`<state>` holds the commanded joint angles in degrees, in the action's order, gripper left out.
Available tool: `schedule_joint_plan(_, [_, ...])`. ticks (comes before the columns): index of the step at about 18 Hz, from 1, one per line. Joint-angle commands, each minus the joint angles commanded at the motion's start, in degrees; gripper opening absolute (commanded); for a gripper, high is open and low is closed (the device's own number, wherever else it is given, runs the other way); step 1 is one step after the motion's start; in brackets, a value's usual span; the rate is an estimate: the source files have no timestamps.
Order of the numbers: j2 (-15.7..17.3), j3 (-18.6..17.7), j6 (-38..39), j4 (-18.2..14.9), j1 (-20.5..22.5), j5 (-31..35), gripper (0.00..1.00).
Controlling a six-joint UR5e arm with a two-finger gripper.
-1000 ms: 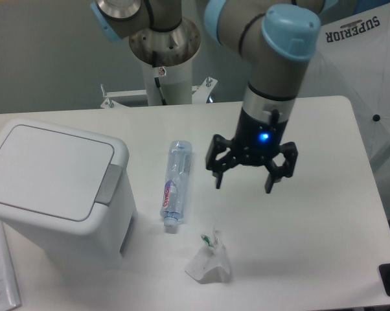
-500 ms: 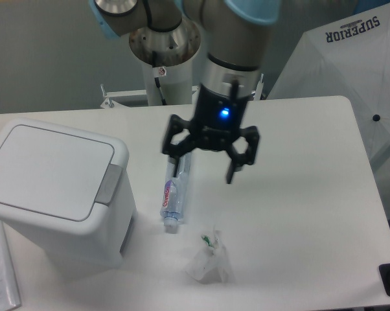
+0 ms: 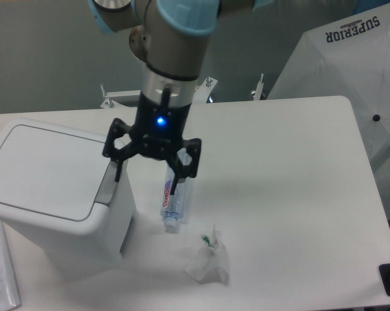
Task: Open the trash can
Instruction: 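Hook the gripper finger under the lid edge and lift it open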
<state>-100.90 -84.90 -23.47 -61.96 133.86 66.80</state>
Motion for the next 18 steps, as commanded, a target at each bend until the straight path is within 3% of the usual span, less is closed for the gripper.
schedule_joint_plan(18, [-1.5, 0.0, 0.0, 0.0, -0.1, 0.2, 1.00])
